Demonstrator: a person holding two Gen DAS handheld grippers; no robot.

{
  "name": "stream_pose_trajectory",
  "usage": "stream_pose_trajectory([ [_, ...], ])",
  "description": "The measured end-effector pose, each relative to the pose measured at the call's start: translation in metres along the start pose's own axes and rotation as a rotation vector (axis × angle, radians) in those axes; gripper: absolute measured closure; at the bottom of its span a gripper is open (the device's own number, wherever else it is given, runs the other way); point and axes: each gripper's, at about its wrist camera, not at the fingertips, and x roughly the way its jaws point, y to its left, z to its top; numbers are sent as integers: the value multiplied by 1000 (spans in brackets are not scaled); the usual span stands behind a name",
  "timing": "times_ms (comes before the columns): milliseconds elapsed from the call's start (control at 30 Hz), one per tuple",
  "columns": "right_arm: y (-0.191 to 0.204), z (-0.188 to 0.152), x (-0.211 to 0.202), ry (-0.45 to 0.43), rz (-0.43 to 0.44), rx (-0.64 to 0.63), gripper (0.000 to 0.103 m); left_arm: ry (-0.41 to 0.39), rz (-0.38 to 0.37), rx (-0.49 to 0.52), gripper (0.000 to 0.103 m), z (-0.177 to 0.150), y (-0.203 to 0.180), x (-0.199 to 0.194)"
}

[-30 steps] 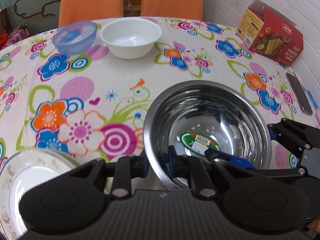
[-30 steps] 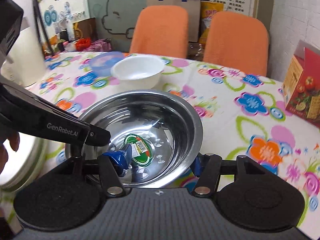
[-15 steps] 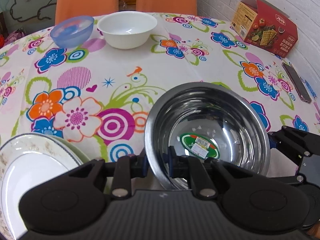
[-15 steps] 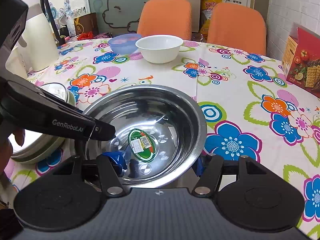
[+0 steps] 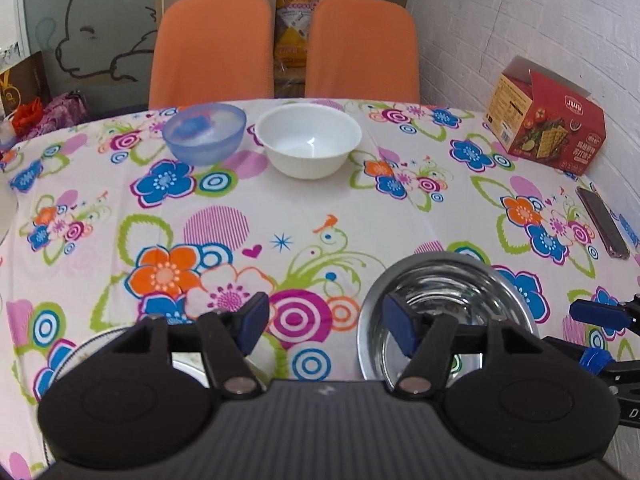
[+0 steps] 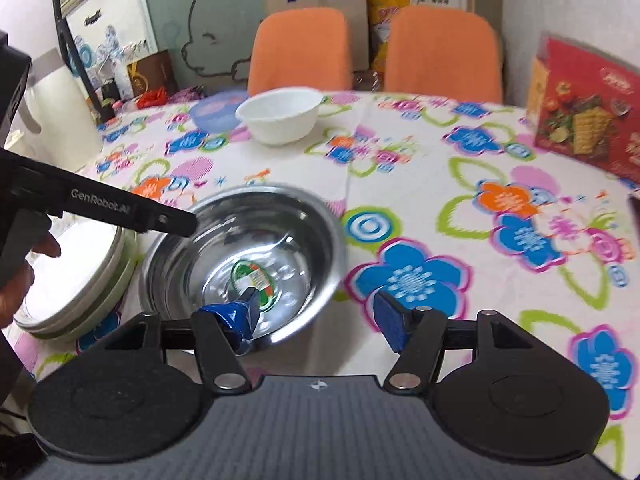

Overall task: Organize plates and bowls
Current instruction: 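Lift the steel bowl with the left tool, set it down, open, then move the left tool to the white ceramic bowl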

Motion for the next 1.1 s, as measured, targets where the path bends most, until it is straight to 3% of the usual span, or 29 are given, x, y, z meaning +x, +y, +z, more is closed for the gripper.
stream_pose_trajectory([
  [133,-3,17,-8,-6,-2,45,53,-22,5,0,36,3,6,-9],
  [233,3,35,0,41,-38,83,53,-23,9,2,36,4,13,-10],
  [367,15,53,4,15,15,33,53,-23,23,10,36,8,24,-8],
  [533,32,109,-16,-151,49,-32,53,-20,59,18,36,24,42,3],
  [633,45,145,-16,-241,78,-132,52,-15,75,19,36,35,52,15],
  [733,53,164,17,-174,44,-226,52,7,88,17,36,44,63,32],
  [900,35,169,81,-59,116,-169,52,34,119,36,36,61,81,61],
  [1100,15,155,146,61,93,-151,52,18,104,64,36,94,89,85],
])
